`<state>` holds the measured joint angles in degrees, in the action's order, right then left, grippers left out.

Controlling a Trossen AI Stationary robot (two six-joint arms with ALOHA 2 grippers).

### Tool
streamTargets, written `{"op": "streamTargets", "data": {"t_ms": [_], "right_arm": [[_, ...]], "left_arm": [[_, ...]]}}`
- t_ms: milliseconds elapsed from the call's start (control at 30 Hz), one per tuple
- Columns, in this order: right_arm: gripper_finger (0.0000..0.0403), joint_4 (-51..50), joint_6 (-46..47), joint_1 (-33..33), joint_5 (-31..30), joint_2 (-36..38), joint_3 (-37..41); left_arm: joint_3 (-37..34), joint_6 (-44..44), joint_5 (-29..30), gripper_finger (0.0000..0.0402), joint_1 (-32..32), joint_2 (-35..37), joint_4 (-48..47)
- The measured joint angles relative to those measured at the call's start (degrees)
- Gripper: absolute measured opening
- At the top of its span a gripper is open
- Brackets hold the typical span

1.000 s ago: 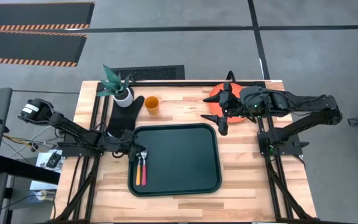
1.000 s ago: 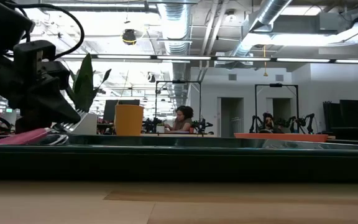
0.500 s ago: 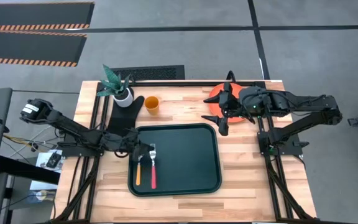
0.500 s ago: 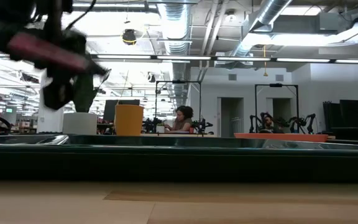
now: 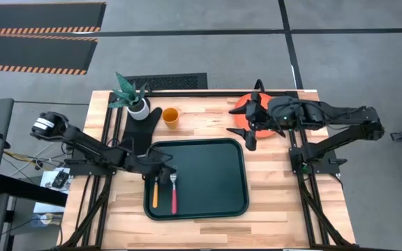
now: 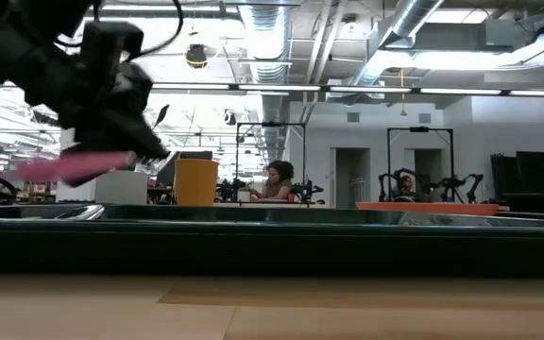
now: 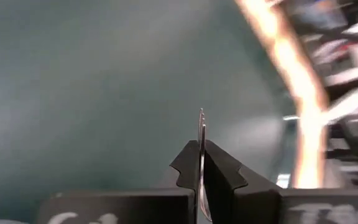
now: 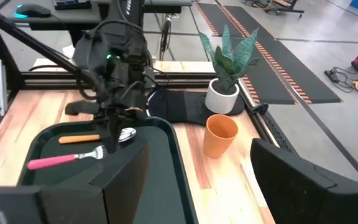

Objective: Pick and place plate/cup/fork/spoon on tray
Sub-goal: Put the pink fork to the right of the yellow spoon on the black serving tray

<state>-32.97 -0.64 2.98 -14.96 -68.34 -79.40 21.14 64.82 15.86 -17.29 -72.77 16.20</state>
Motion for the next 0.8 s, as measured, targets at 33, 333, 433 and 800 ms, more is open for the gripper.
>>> {"op": "streamTargets", "data": {"t_ms": [33, 333, 433, 800], "right_arm": [[0.0304, 0.0, 0.0, -0.2, 0.0, 0.0, 0.0], [0.0304, -0.1, 0.0, -1.3, 0.1, 0.0, 0.0], [0.0304, -0.1, 0.0, -1.3, 0.1, 0.0, 0.0], [0.0304, 0.0, 0.7, -1.7, 0.0, 0.0, 0.0]], "left_arm": [[0.8, 0.7, 0.2, 0.0000, 0.0, 0.7, -4.1], [-1.8, 0.7, 3.6, 0.0000, 0.0, 9.0, -11.6], [-5.7, 1.2, 1.9, 0.0000, 0.3, 9.6, -6.7], [-6.5, -4.9, -0.6, 0.0000, 2.2, 9.9, -3.1]]}}
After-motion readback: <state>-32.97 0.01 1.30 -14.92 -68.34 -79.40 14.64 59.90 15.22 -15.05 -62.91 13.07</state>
